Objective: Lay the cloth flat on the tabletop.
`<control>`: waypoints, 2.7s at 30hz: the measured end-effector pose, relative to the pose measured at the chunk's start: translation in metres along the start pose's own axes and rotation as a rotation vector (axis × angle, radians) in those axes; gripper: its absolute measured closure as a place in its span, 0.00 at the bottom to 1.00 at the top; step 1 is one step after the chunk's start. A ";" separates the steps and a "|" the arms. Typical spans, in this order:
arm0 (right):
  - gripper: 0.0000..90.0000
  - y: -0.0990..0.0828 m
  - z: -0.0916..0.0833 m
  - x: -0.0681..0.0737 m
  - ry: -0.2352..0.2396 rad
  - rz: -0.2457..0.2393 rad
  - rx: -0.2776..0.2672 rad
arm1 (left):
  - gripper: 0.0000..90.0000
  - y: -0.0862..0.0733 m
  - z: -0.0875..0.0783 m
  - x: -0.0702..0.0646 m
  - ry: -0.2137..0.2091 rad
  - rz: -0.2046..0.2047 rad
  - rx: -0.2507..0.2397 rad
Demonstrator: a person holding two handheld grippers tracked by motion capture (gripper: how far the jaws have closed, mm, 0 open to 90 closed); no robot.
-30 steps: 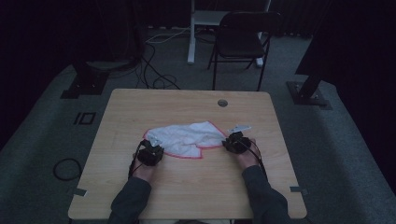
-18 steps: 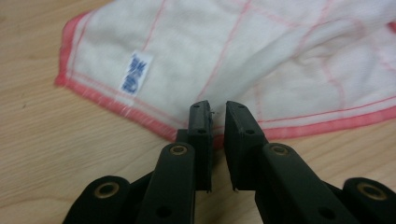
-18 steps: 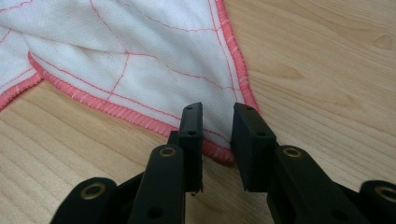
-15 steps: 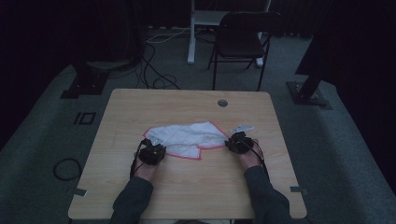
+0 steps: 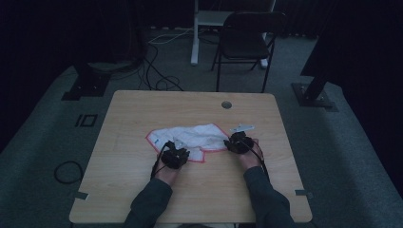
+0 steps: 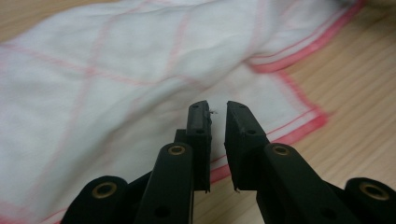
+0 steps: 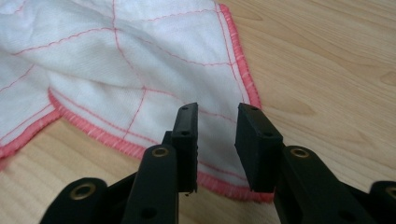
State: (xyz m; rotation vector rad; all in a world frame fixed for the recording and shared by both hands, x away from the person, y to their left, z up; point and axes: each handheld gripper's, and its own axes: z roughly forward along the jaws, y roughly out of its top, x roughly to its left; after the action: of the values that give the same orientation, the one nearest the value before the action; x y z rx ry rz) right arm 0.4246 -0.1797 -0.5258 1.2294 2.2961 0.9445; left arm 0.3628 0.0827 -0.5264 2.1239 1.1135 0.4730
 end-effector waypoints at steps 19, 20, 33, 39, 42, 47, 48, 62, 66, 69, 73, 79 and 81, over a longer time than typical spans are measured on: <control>0.78 -0.011 0.005 0.001 0.005 0.033 0.009 | 0.90 -0.023 -0.008 0.001 -0.055 0.035 0.014; 0.78 -0.012 0.004 0.001 0.006 0.033 0.010 | 0.90 -0.027 -0.012 0.004 -0.051 0.033 0.015; 0.78 -0.043 -0.027 0.012 0.021 0.004 0.017 | 0.91 -0.058 -0.044 0.025 -0.025 0.017 0.019; 0.78 -0.055 -0.041 0.026 0.051 -0.024 0.031 | 0.91 -0.067 -0.055 0.028 -0.013 0.027 0.027; 0.77 -0.054 -0.043 0.028 0.047 -0.043 0.021 | 0.91 -0.070 -0.059 0.030 0.007 0.032 0.037; 0.70 -0.036 -0.043 0.020 0.038 -0.004 -0.058 | 0.88 -0.081 -0.072 0.048 0.052 -0.005 0.048; 0.68 -0.032 -0.040 0.020 0.038 -0.001 -0.065 | 0.88 -0.083 -0.074 0.052 0.062 -0.015 0.048; 0.60 0.013 0.018 0.036 0.107 0.023 -0.053 | 0.79 -0.093 -0.086 0.081 0.115 -0.163 0.008; 0.75 0.018 0.029 0.038 0.135 0.034 -0.018 | 0.78 -0.091 -0.092 0.083 0.116 -0.177 -0.024; 0.93 0.021 0.022 0.043 0.130 0.007 -0.039 | 0.78 -0.089 -0.094 0.082 0.110 -0.171 -0.033; 0.95 0.026 0.007 0.054 0.153 -0.022 -0.093 | 0.78 -0.083 -0.093 0.079 0.102 -0.162 -0.029; 0.95 0.023 -0.004 0.080 0.214 -0.067 -0.143 | 0.79 -0.067 -0.090 0.073 0.093 -0.142 -0.049; 0.96 0.018 -0.007 0.099 0.280 -0.065 -0.159 | 0.80 -0.056 -0.088 0.068 0.085 -0.119 -0.062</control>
State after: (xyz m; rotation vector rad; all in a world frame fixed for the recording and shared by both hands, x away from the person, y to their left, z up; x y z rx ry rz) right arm 0.3766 -0.0924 -0.5093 1.0051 2.3956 1.3186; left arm 0.3174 0.1963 -0.5041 1.9878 1.2492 0.5394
